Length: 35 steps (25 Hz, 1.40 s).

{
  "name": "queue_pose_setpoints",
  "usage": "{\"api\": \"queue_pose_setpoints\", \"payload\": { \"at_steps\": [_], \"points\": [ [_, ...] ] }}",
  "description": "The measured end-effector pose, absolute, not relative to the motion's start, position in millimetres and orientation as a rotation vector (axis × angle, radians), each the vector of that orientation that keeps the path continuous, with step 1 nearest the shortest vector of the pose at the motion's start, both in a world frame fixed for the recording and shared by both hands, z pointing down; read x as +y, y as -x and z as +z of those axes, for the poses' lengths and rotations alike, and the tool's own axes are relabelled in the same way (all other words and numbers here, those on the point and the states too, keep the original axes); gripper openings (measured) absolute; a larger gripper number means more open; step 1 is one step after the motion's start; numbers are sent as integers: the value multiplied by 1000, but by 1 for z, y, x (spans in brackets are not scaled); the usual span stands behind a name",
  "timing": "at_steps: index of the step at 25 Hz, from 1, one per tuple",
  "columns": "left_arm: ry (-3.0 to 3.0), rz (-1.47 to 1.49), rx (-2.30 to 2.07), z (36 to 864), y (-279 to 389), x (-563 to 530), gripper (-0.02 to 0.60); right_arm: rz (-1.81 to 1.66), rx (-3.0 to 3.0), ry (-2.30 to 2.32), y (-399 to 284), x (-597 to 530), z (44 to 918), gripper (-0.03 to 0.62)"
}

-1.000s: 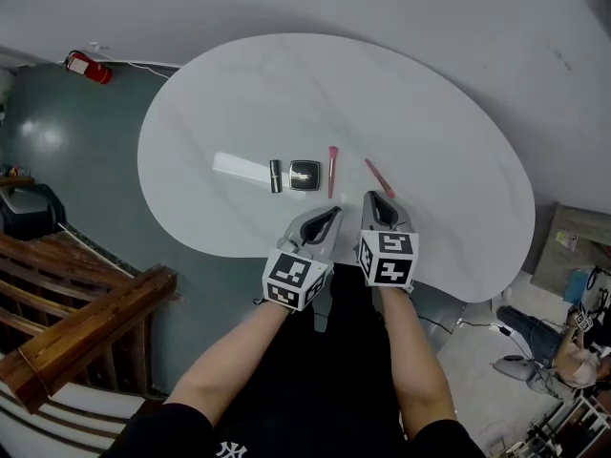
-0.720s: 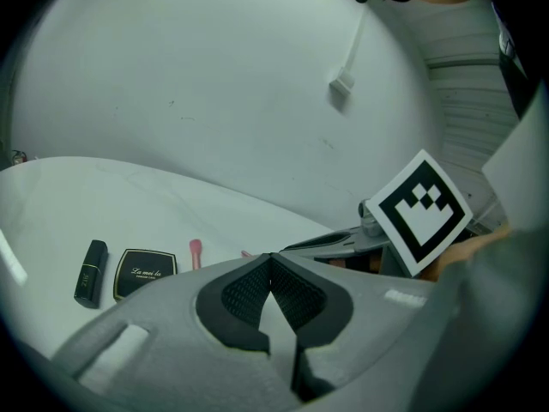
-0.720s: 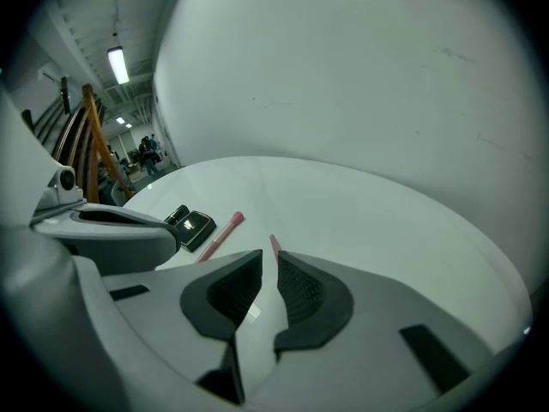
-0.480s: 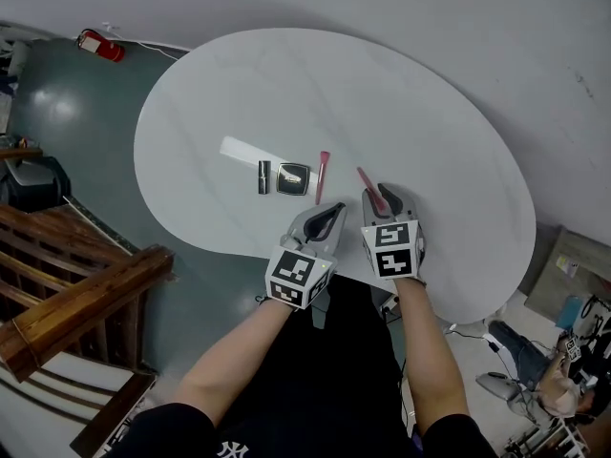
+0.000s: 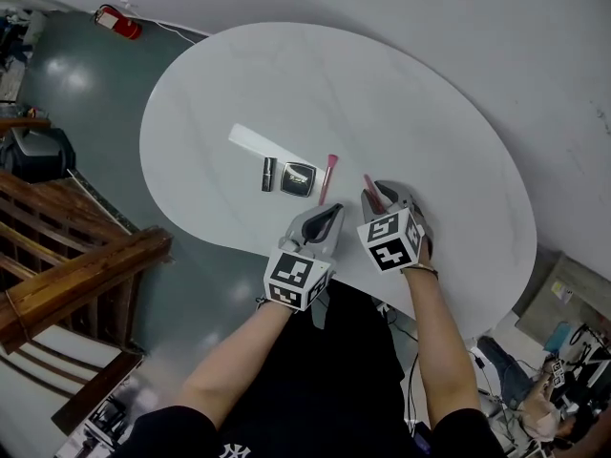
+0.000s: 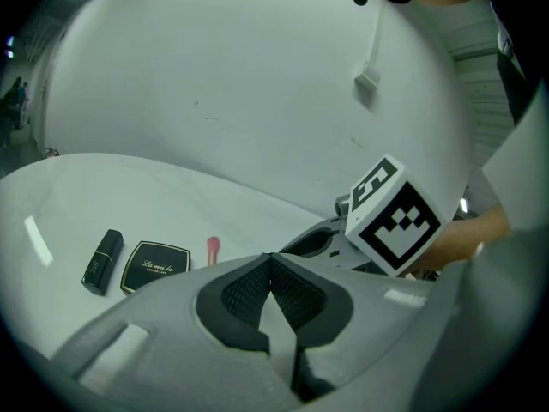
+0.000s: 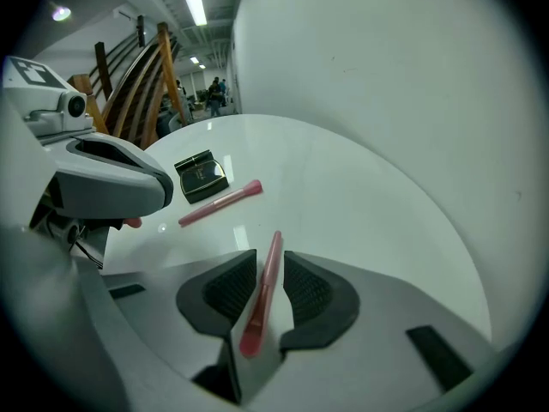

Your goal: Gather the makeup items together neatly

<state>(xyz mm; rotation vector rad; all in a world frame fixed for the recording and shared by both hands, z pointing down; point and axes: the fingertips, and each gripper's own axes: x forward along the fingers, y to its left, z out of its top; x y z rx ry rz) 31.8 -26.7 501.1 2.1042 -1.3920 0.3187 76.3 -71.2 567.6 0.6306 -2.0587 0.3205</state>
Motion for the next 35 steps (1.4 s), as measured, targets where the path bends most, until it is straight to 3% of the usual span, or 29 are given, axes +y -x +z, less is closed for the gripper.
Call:
{"api": "queue_pose_setpoints", "payload": {
  "at_steps": [26,29,35],
  "points": [
    [-2100,300,-1423,495,-15,1,8,-111,-1959,-289,-63,7,570,118],
    [-2124,300,-1398,492,-20,2,8,0,-2004,-434,-69,9,558,130],
    [-2200,313,-1304,488,-27,5,8,557,-2046,-939,-82,2,547,120]
  ]
}}
